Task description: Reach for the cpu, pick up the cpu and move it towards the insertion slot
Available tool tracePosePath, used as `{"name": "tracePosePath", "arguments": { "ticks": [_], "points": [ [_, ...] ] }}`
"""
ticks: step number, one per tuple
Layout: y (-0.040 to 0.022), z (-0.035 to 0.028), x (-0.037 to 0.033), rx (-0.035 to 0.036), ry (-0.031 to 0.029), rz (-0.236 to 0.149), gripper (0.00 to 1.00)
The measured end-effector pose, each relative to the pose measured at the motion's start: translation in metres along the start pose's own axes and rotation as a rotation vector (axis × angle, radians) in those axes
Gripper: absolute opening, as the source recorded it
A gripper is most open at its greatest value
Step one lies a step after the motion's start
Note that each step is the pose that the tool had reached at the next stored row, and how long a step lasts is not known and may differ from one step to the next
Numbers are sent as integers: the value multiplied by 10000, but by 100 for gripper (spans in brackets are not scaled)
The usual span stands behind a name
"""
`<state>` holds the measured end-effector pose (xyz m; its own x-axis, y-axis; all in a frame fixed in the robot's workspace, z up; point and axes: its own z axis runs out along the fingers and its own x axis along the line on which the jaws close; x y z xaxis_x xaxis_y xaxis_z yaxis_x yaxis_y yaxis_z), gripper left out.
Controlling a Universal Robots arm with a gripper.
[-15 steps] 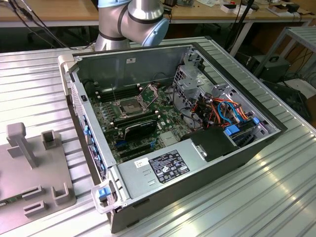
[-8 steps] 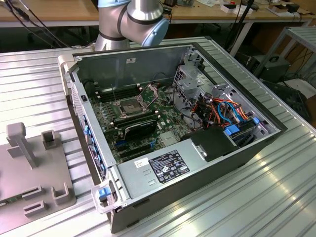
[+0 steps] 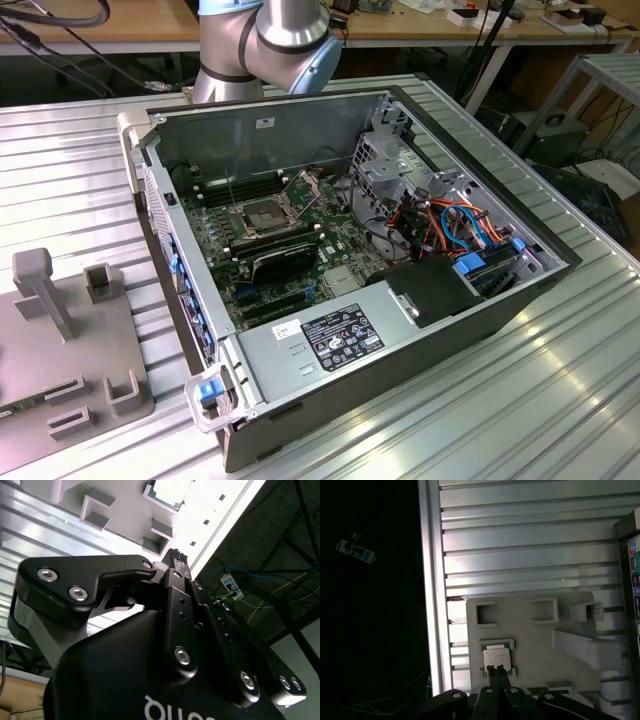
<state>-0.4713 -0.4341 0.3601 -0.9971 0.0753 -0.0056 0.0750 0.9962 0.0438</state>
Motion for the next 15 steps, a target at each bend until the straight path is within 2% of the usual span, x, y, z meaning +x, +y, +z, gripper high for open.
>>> {"name": "tracePosePath", "arguments": {
  "ticks": [3,15],
  "points": [
    [-64,7,32,0,0,-1,11],
    [-90,6,48,1,0,-1,11]
  ]
}}
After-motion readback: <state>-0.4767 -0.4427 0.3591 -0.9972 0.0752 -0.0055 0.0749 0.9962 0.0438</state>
